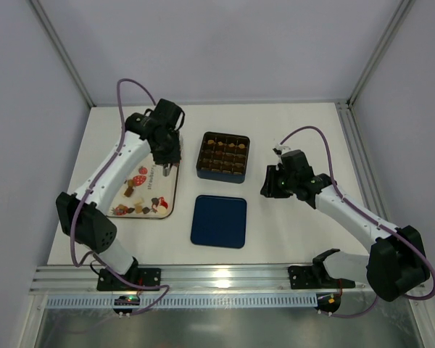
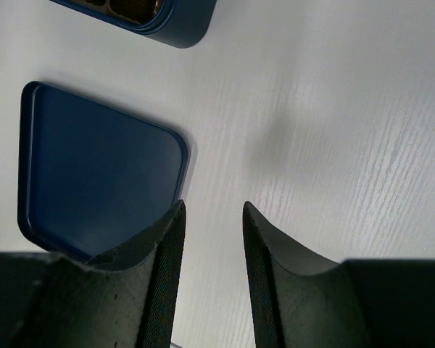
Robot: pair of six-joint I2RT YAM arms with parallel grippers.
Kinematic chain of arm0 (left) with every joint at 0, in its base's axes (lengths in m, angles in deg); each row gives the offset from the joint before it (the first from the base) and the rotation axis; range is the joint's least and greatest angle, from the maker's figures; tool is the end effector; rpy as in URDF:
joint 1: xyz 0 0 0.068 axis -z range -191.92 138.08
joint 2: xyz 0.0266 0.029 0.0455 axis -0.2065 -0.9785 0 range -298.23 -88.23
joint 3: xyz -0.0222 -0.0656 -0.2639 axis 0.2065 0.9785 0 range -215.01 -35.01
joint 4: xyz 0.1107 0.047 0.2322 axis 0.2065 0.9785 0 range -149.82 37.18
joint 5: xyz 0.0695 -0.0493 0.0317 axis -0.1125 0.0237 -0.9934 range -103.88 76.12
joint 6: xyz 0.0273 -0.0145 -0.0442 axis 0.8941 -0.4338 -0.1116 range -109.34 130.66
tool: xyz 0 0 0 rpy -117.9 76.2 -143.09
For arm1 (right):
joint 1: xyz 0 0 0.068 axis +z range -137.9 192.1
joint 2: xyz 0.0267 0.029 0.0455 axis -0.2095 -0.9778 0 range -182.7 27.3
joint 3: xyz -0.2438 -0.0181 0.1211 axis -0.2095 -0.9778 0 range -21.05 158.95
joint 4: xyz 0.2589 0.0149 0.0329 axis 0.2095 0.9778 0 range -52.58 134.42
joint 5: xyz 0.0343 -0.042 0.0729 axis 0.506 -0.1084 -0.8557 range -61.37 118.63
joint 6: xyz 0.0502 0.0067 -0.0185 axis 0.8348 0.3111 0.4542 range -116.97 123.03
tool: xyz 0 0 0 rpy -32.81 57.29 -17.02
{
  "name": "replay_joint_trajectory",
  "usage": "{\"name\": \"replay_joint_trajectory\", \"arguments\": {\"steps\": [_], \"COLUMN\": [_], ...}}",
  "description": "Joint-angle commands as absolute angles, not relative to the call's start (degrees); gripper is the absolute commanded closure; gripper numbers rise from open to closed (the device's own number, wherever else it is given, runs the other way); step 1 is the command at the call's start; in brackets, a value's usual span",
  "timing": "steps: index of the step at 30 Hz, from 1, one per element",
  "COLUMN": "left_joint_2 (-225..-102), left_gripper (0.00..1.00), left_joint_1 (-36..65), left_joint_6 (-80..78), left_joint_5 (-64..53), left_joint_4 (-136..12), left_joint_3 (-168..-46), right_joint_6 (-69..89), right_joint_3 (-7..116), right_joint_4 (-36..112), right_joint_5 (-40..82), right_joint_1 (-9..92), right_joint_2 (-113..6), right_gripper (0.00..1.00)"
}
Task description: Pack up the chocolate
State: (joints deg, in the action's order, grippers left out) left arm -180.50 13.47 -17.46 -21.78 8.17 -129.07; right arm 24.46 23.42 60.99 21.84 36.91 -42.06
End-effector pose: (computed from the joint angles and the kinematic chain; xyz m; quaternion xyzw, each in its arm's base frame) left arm 0.2891 -0.1317 0.3450 -0.0375 0.9756 -0.0323 0.2140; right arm 0.2222 0.1075 0.2300 -0.0486 0.9324 0.1899 0.3037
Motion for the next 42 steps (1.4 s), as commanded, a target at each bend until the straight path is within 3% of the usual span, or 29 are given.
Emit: {"name": "replay_joint_trajectory", "arguments": {"steps": [1, 15, 23, 42], "left_joint_2": [-185.24, -205.37, -206.62, -207.59], "left_gripper": [0.74, 0.74, 0.73, 0.58], "left_joint_1": [18.22, 30.36, 30.89, 30.80], "left_joint_6": [-19.58, -22.39, -22.83, -21.95], "left_joint_5": [-23.46, -22.58, -22.84, -23.54], "left_joint_4": [9.44, 10.84, 10.32, 8.47], "left_joint_3": [-136.33, -158.67, -157.53, -157.18], "right_joint_6": [24.91, 24.56, 24.04, 23.77], "right_joint_3": [25.89, 25.54, 24.83, 25.18], "right_joint_4": [61.15, 64.14, 64.49, 65.28], "right_joint_5": [23.88, 25.64, 25.55, 25.38], "right_joint_1": [37.23, 36.97, 36.18, 36.27], "right_joint_2": [-40.20, -36.24, -35.19, -34.40], "right_gripper": [0.60, 0.60, 0.60, 0.60]}}
